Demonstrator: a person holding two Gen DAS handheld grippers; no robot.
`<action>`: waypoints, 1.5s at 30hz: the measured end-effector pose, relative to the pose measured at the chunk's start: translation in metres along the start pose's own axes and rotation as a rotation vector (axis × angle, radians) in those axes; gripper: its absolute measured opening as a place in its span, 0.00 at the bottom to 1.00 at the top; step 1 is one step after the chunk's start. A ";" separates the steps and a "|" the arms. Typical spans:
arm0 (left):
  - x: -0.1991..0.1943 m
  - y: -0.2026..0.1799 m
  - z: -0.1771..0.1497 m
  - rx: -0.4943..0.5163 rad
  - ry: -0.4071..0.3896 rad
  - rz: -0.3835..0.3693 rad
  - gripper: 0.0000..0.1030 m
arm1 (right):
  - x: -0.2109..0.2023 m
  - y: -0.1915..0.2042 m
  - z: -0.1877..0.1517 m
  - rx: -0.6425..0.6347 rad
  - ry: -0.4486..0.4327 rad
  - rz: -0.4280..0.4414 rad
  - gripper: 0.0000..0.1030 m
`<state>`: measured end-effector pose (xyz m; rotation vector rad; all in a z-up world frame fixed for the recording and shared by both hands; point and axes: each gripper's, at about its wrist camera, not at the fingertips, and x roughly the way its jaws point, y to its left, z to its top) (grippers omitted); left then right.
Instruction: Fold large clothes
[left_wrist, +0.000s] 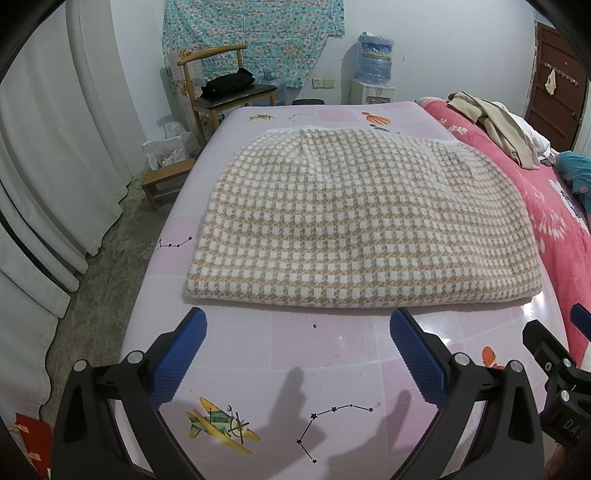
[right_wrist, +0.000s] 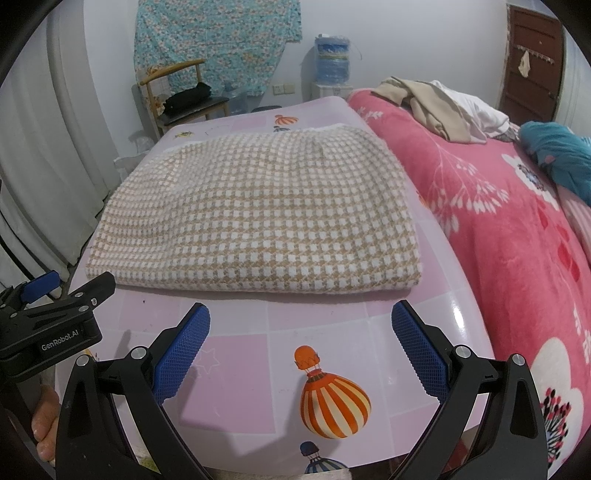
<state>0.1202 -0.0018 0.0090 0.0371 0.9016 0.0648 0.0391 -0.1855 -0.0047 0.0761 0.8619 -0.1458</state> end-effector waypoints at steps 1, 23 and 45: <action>0.000 0.000 0.000 0.000 0.000 0.000 0.95 | 0.000 0.000 0.000 0.001 0.000 0.000 0.92; 0.000 0.000 0.000 -0.001 0.001 -0.001 0.95 | 0.000 -0.001 -0.001 0.000 0.001 0.001 0.92; -0.001 -0.001 0.000 -0.002 0.006 -0.006 0.95 | 0.001 0.001 -0.002 0.004 0.001 -0.002 0.92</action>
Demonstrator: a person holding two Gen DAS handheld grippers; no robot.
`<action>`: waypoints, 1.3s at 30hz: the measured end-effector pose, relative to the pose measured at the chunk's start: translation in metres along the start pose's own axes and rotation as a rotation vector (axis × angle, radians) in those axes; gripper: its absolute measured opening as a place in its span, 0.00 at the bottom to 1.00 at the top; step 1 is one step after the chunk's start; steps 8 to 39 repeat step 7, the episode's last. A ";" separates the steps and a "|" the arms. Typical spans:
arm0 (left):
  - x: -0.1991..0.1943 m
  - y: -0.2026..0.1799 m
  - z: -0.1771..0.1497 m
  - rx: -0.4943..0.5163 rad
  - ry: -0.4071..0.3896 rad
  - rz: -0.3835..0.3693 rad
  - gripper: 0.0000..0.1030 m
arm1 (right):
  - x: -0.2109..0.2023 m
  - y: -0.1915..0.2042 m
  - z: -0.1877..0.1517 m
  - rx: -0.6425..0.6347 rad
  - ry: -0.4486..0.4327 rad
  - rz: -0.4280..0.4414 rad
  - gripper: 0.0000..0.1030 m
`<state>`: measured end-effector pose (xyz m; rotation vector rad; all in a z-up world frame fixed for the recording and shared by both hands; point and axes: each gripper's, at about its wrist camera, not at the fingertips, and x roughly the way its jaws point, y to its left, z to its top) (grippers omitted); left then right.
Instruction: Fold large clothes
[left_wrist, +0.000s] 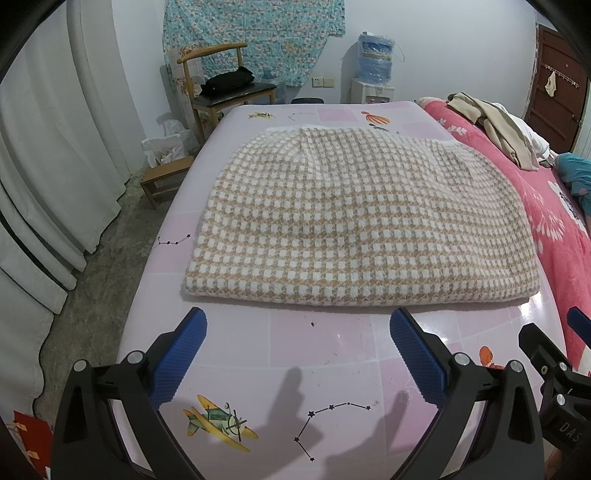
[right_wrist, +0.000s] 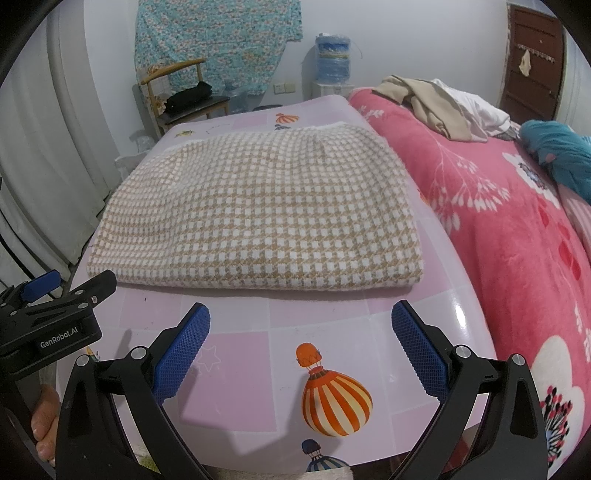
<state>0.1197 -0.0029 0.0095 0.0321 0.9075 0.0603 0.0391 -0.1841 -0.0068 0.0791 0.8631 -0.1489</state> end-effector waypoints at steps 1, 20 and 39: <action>0.000 0.000 0.000 0.000 0.001 0.000 0.95 | 0.000 0.000 0.000 0.000 0.000 0.000 0.92; 0.000 0.001 0.000 0.000 0.000 -0.001 0.95 | -0.001 -0.002 0.000 -0.002 -0.001 0.002 0.92; 0.000 0.001 0.000 0.000 0.000 -0.001 0.95 | -0.001 -0.002 0.000 -0.002 -0.001 0.002 0.92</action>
